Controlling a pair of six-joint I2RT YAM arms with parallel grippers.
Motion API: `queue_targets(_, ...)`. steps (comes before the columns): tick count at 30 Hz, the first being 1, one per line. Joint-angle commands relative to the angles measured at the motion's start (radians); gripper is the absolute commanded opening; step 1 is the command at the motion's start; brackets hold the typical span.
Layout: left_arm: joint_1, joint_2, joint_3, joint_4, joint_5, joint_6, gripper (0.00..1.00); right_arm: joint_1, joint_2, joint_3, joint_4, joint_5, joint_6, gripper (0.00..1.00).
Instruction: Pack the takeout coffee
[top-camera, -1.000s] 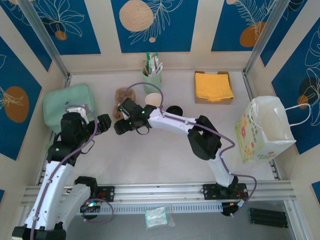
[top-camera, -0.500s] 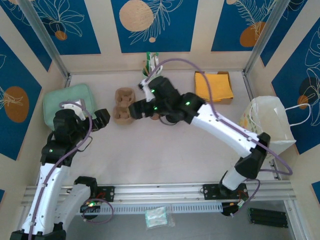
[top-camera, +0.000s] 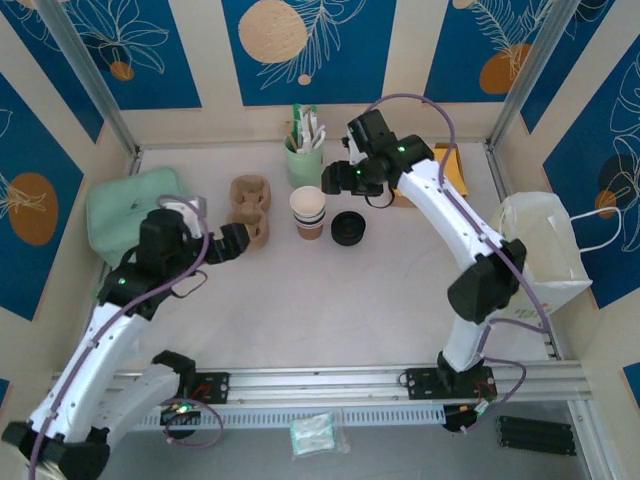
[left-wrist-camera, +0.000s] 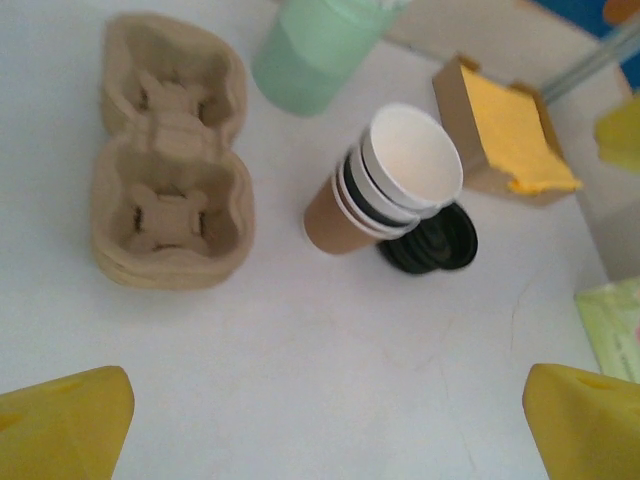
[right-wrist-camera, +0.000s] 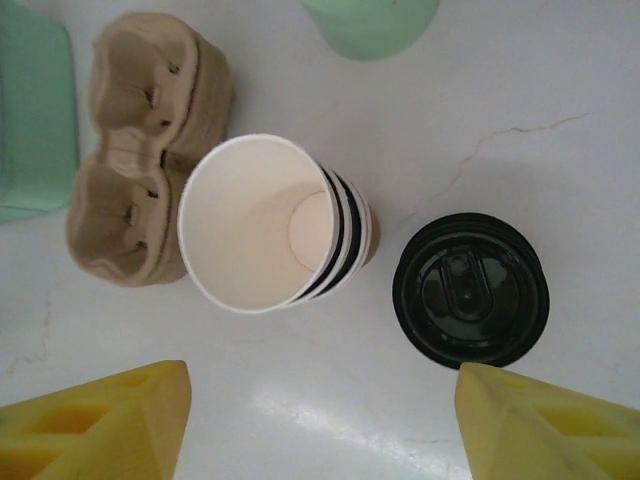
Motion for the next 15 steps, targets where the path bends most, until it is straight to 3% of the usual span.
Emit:
queue_targets(1, -0.096, 0.066, 0.006, 0.01, -0.095, -0.01, 1.0, 0.008, 0.1, 0.118, -0.098, -0.064, -0.01, 0.64)
queue_targets(8, -0.211, 0.158, -0.016, 0.061, -0.159, -0.036, 1.0, 0.03, 0.315, 0.372, -0.236, -0.017, -0.028, 0.51)
queue_targets(15, -0.233, 0.158, -0.035, 0.076, -0.181, -0.047, 0.99, 0.049, 0.379, 0.412, -0.262, 0.056, -0.056, 0.4)
